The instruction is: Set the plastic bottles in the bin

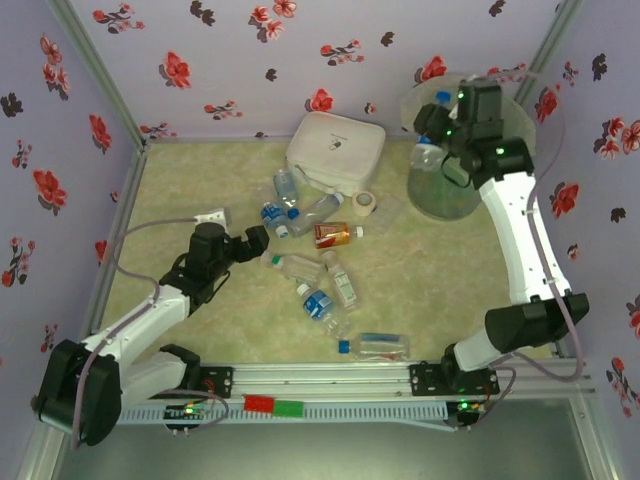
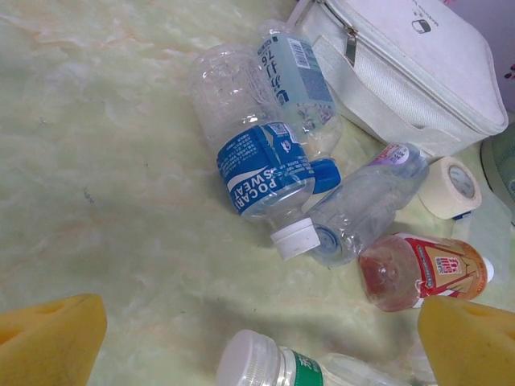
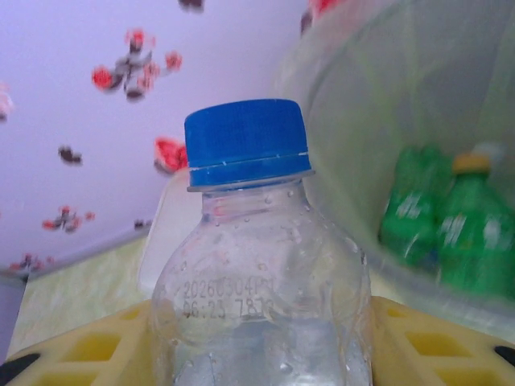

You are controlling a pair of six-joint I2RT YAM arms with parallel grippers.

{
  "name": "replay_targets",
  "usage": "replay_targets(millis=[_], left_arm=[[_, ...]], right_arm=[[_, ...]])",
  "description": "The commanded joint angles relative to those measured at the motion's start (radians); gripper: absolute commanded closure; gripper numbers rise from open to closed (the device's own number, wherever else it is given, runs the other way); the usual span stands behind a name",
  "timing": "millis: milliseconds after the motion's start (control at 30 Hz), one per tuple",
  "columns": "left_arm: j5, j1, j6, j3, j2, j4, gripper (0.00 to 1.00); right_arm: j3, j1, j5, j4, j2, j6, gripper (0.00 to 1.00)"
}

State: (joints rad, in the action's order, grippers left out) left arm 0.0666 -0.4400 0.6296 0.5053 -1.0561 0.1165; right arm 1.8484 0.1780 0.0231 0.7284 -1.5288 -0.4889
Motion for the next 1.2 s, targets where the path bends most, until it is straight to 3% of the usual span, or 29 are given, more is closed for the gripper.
replay_targets(millis=[0,300,600,700,867,900,1167], left_arm=[[-0.002,0.006,0.019,-0.008,0.032,-0.016,0.00],[-0.020,0.005,0.004,0.008,0.034,-0.040,0.00],[-0.044,0.006,-0.008,0.029,0.028,-0.041,0.00],[-0.050,0.006,-0.011,0.046,0.018,-0.047,0.00],[-0.072,0.006,-0.023,0.084,-0.016,-0.055,0.00],[-0.077,0.005,-0.026,0.093,-0.024,-0.055,0.00],[-0.175,-0.008,-0.072,0.194,-0.101,-0.088,0.00]], right_arm=[[0.088,-0.066,0.044,-0.037,-0.047,0.082,0.54],[0.159,-0.139,0.265,-0.145,-0.194,0.180,0.54],[0.137,-0.198,0.166,-0.130,-0.324,0.099,0.49],[0.109,-0.204,0.144,-0.146,-0.336,0.079,0.42],[0.122,-0.204,0.119,-0.137,-0.331,0.073,0.13],[0.124,-0.203,0.116,-0.133,-0.324,0.073,0.02],[0.115,-0.194,0.112,-0.090,-0.211,0.109,0.00]])
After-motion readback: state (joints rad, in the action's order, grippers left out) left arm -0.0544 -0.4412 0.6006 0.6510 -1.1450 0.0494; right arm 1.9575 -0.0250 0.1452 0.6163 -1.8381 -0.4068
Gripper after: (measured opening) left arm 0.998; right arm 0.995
